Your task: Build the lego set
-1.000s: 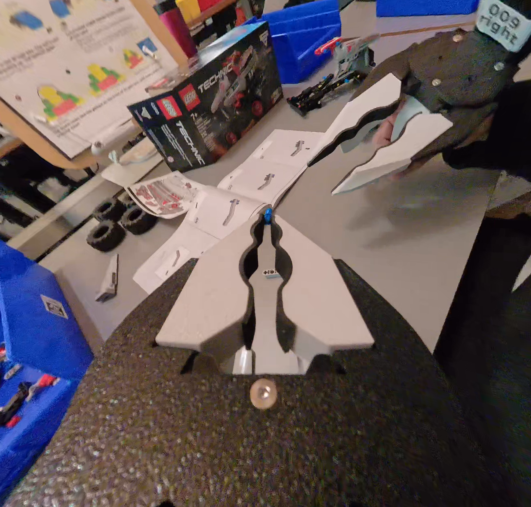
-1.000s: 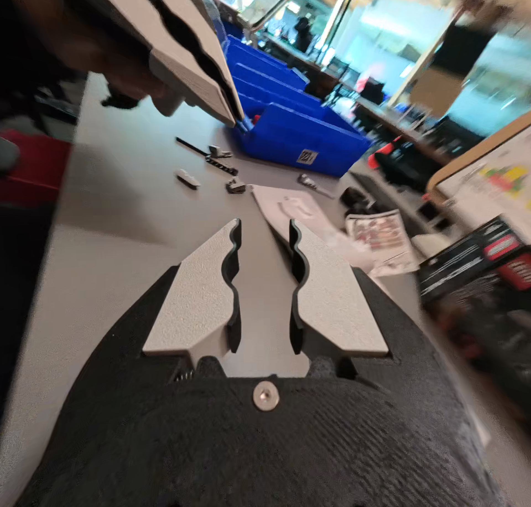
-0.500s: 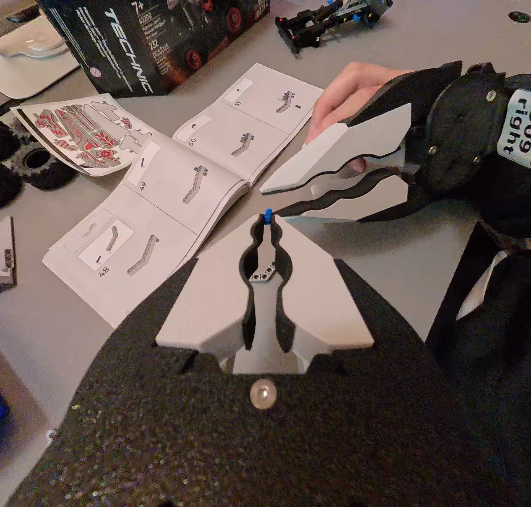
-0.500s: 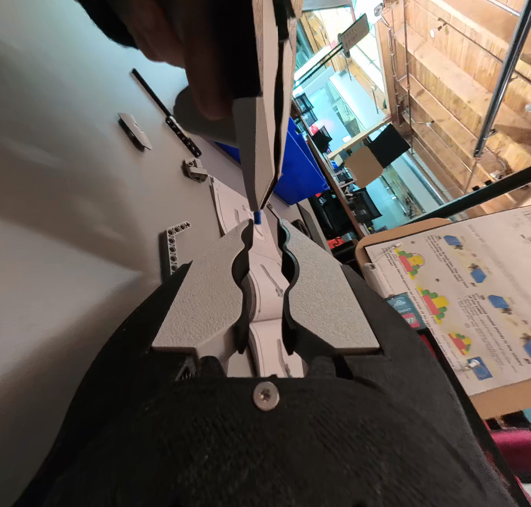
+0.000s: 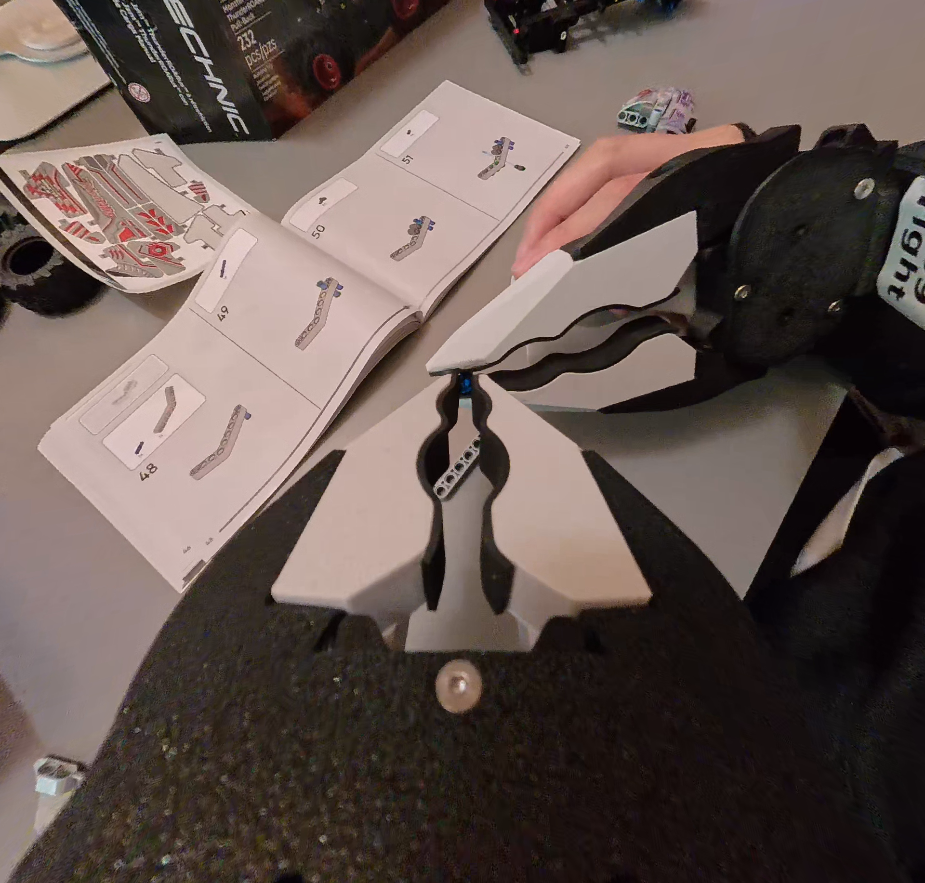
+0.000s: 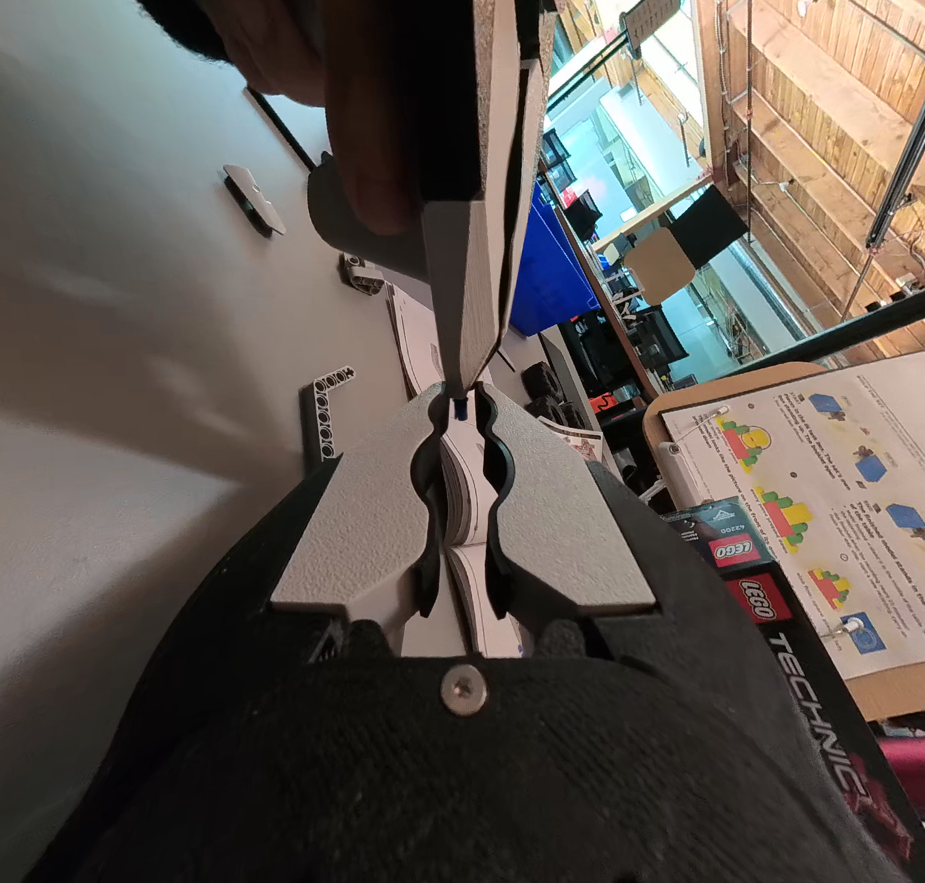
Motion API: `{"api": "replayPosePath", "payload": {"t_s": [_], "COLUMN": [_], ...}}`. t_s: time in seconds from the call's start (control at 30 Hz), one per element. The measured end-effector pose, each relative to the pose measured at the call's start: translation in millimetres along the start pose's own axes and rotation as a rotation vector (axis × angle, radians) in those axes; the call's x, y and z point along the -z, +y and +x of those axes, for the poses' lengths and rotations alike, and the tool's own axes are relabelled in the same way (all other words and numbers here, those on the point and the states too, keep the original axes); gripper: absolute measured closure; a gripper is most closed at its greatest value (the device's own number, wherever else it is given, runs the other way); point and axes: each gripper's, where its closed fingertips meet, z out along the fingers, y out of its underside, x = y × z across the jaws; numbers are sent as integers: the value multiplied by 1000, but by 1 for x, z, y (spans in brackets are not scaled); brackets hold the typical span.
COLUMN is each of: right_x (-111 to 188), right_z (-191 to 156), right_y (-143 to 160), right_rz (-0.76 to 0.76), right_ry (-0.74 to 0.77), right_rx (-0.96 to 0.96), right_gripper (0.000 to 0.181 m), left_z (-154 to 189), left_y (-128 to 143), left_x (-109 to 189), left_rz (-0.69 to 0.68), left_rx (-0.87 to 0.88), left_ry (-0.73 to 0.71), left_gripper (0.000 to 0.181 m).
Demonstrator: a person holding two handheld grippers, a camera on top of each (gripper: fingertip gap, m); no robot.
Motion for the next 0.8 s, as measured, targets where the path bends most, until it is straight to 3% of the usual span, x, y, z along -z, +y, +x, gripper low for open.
{"api": "replayPosePath", "payload": {"t_s": [0.3,0.63,0.73,0.8], "right_x": [8,12,16,19], "right_z": [20,30,38,44], "right_y": [-13,-8,-6,-6], "right_rz": [165,205,236,274], "right_ry": [-15,-50,-51,-76], "right_rx": [-411,-565,-642,-711], "right_gripper": [174,178,178,178], "left_z": [4,-6,-11,-4], "left_y": [-26,-37,-29,-4], "left_x": [11,23,26,20], "left_rz": [153,261,242,145], "left_rx": [-10,-34,-100,-184], "left_ry": [12,-4,6,97], "left_gripper": [179,179,179,174]}}
